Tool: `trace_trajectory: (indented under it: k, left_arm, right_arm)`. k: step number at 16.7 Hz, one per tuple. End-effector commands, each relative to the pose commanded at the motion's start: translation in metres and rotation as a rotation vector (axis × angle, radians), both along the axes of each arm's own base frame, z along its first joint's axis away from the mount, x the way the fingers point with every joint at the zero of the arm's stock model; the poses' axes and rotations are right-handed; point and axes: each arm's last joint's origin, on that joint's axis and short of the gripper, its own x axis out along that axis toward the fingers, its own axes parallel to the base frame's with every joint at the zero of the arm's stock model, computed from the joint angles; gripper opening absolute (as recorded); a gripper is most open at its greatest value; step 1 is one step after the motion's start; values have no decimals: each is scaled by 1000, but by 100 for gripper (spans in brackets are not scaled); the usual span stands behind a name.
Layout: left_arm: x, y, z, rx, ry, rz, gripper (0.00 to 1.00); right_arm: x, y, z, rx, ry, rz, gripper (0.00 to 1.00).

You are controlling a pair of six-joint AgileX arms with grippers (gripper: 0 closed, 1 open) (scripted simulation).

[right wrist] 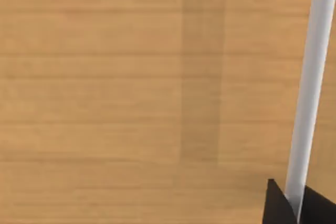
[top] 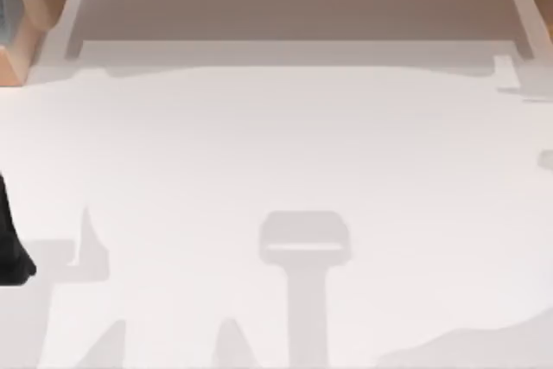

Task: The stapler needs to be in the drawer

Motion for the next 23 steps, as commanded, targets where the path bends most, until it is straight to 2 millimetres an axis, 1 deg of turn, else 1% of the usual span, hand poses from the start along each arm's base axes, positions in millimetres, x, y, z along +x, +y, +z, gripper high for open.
trace_trajectory:
  k: [3, 6, 8, 10, 14, 16, 20, 21, 23]
  left_arm:
    - [0, 0, 0, 0, 0, 0, 100]
    - [0, 0, 0, 0, 0, 0, 100]
    - [0, 0, 0, 0, 0, 0, 100]
    - [0, 0, 0, 0, 0, 0, 100]
    - [0, 0, 0, 0, 0, 0, 100]
    - [0, 0, 0, 0, 0, 0, 100]
    - [0, 0, 0, 0, 0, 0, 100]
    - [0, 0, 0, 0, 0, 0, 100]
    - [0, 0, 0, 0, 0, 0, 100]
  right_arm:
    - [-16, -2, 4, -10, -18, 1, 0]
    - [-43, 3, -5, 13, 19, 2, 0]
    - [-57, 3, -3, 10, 12, 3, 0]
    - [-62, 1, -1, 2, 3, 1, 0]
    - [-62, 2, -1, 0, 2, 5, 0]
    - [-73, -1, 2, -10, -11, 4, 0]
    - [-110, 5, -5, 12, 17, 8, 0]
    - [-118, 4, -4, 9, 11, 7, 0]
    - [-124, 3, -1, 3, 4, 5, 0]
